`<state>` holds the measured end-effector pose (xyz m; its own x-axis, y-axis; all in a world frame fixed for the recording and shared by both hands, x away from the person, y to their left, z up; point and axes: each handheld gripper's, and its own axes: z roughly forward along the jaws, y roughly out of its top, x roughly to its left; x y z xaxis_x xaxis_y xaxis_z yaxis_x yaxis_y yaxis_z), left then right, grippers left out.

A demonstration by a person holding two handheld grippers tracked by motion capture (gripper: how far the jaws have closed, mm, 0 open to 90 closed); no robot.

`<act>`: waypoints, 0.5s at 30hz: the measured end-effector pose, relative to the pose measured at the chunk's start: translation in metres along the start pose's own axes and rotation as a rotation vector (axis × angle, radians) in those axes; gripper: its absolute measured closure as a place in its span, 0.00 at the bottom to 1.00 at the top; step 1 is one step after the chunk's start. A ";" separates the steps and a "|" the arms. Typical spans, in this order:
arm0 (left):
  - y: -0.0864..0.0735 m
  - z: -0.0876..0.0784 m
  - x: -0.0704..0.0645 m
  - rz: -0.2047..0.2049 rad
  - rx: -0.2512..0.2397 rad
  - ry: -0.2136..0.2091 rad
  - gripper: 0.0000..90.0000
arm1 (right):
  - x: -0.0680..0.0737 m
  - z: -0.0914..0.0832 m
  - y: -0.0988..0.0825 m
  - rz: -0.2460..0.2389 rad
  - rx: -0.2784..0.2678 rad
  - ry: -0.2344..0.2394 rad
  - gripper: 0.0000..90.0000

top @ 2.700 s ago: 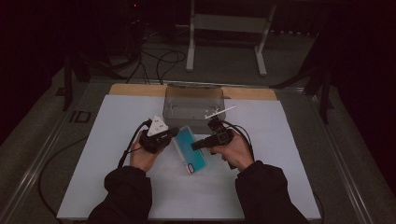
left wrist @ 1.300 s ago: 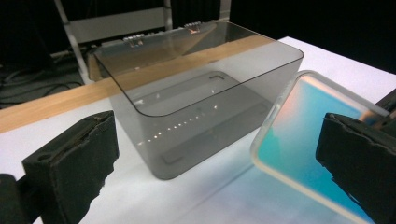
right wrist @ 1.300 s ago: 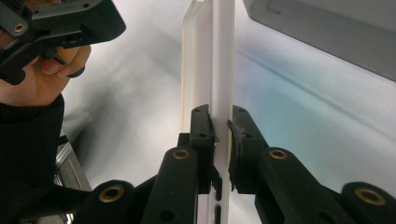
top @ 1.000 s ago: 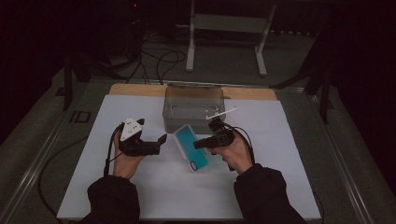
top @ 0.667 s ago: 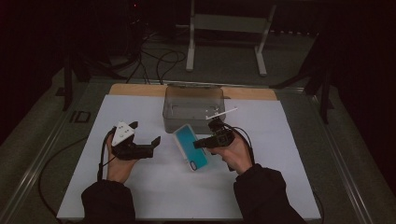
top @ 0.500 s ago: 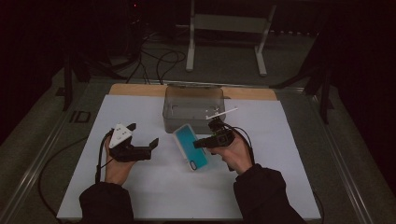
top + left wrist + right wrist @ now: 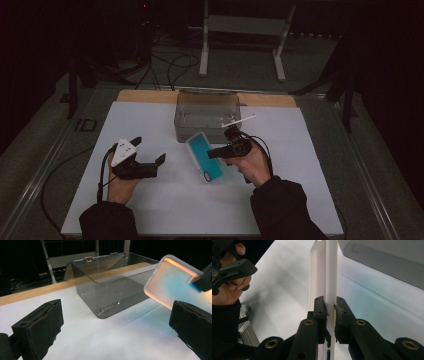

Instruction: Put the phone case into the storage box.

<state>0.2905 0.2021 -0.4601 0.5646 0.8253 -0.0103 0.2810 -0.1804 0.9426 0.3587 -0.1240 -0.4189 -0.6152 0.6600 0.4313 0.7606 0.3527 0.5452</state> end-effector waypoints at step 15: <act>-0.032 -0.031 0.011 -0.024 0.028 0.043 0.00 | 0.001 -0.001 0.001 0.004 -0.009 -0.003 0.92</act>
<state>0.2638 0.2338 -0.4798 0.5240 0.8515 -0.0184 0.3161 -0.1743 0.9326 0.3589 -0.1240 -0.4170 -0.6113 0.6632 0.4318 0.7614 0.3441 0.5495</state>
